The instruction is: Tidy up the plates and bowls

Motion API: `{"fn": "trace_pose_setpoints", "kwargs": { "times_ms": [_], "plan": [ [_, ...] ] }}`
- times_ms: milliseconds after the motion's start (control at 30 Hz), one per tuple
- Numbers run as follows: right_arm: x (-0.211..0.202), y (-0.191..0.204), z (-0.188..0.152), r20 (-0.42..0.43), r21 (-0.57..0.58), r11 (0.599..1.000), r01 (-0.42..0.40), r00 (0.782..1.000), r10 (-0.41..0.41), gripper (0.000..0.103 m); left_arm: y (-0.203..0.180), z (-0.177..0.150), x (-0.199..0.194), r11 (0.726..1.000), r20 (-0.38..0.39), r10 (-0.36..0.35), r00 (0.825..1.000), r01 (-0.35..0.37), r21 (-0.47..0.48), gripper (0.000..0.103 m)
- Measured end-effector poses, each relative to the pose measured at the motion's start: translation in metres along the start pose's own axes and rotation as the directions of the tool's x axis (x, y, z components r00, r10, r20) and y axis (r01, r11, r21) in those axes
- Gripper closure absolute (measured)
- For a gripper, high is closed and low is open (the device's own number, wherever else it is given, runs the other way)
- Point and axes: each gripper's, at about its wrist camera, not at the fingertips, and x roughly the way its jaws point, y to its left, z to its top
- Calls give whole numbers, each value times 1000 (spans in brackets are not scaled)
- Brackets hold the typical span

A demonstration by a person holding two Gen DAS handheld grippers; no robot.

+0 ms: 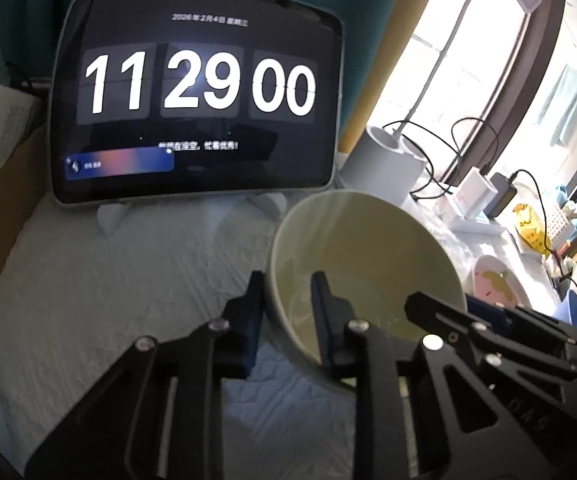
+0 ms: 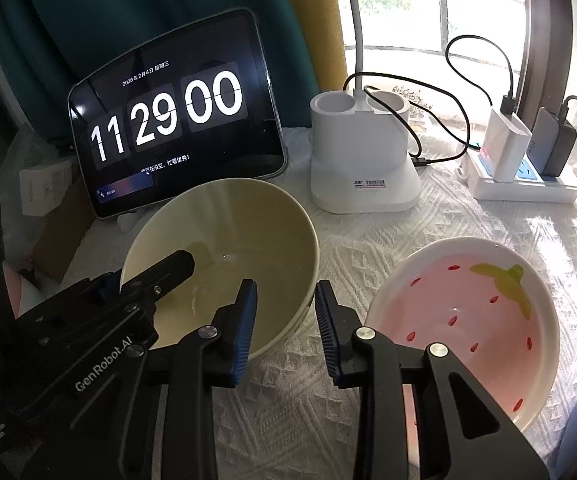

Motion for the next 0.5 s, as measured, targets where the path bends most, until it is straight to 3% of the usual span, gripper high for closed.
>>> {"fn": "trace_pose_setpoints", "kwargs": {
  "times_ms": [500],
  "plan": [
    [-11,6,0,51,-37,999,19,999,-17,86,5,-3,-30,1000,50,3,999,-3,-2,82]
  ]
}}
